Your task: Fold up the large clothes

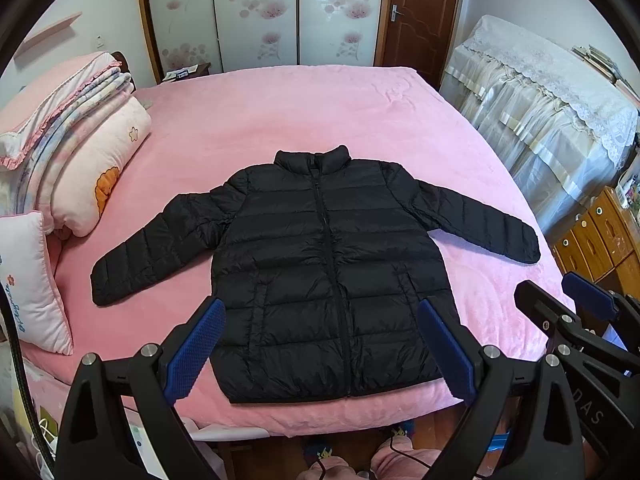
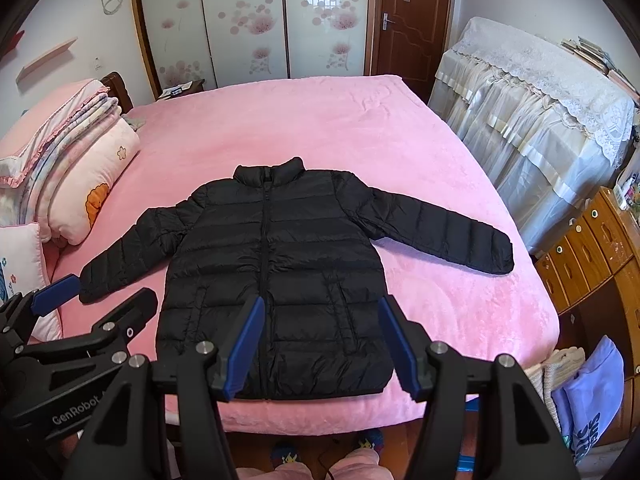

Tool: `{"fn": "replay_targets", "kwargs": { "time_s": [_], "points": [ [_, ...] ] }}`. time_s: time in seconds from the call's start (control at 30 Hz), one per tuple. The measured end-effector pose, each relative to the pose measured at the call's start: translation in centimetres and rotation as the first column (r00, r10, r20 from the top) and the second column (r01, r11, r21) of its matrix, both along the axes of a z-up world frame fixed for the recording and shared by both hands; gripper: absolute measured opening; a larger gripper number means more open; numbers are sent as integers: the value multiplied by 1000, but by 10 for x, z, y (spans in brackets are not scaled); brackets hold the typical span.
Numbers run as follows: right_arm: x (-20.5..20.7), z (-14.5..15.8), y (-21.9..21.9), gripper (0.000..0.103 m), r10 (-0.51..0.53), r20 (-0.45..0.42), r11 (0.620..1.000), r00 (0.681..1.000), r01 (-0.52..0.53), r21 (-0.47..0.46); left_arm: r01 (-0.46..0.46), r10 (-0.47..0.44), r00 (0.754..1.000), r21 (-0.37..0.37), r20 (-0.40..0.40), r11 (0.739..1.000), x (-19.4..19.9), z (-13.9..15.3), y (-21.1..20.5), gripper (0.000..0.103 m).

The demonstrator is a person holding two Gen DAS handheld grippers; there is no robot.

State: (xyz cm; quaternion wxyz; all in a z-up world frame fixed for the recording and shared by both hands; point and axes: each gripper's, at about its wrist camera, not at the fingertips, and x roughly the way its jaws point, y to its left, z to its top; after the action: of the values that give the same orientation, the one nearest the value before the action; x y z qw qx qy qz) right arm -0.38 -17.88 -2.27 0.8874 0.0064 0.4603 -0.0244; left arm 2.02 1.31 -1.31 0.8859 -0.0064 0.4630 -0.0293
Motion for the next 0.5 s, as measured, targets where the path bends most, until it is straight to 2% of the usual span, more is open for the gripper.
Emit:
{"fn": "replay_targets", "kwargs": {
  "time_s": [0.5],
  "points": [
    [-3,-6,13,60,-1,-13,1000,1000,1,-9,-4,4,1000,11,-8,1000,-3,-7,8,96]
  ]
}}
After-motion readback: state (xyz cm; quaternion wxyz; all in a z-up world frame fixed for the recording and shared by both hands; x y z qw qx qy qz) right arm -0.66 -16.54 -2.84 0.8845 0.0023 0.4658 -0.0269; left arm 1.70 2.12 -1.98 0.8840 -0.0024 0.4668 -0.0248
